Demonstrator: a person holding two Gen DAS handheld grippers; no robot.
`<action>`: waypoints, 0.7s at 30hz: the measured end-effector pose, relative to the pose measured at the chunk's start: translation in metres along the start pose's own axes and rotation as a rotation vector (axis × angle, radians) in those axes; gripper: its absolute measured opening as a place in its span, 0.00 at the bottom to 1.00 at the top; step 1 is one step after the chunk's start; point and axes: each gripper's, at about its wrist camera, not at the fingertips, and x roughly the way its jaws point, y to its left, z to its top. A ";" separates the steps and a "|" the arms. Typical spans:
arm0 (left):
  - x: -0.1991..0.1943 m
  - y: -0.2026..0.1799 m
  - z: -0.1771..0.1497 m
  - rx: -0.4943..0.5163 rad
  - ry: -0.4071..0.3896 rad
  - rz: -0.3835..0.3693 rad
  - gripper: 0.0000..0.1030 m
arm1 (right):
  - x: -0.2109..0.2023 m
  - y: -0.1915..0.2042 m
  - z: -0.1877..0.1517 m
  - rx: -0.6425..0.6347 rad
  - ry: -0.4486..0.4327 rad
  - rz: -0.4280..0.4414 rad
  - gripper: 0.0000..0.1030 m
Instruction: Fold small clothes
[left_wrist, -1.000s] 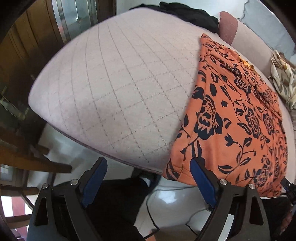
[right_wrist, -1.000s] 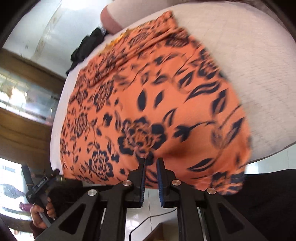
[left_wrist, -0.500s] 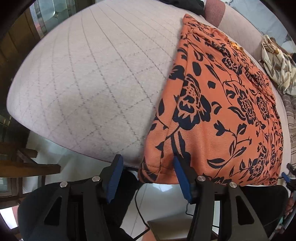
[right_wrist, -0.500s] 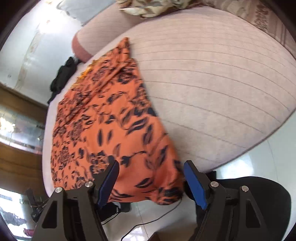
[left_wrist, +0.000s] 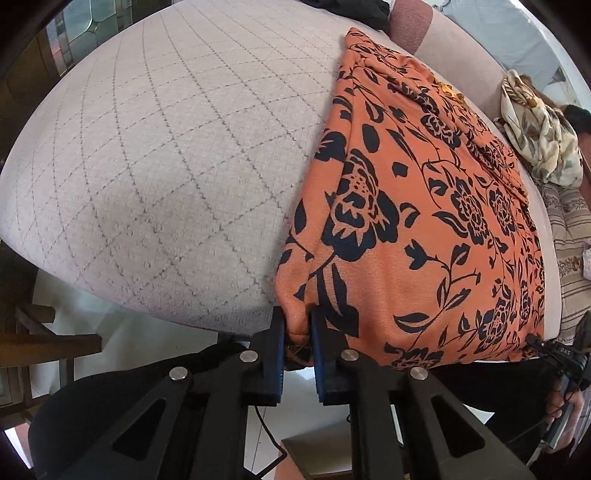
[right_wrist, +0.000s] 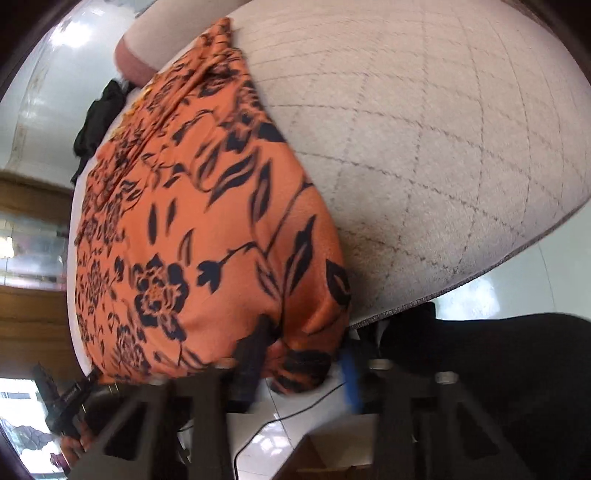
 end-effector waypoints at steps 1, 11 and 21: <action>0.000 0.001 0.000 0.001 0.004 -0.004 0.13 | -0.005 0.005 -0.001 -0.032 -0.006 -0.001 0.10; -0.002 0.005 0.007 -0.002 0.011 0.032 0.59 | -0.057 0.040 0.000 -0.125 -0.094 0.137 0.10; -0.013 0.003 0.014 0.012 -0.011 -0.085 0.08 | -0.048 0.034 0.005 -0.071 -0.073 0.157 0.10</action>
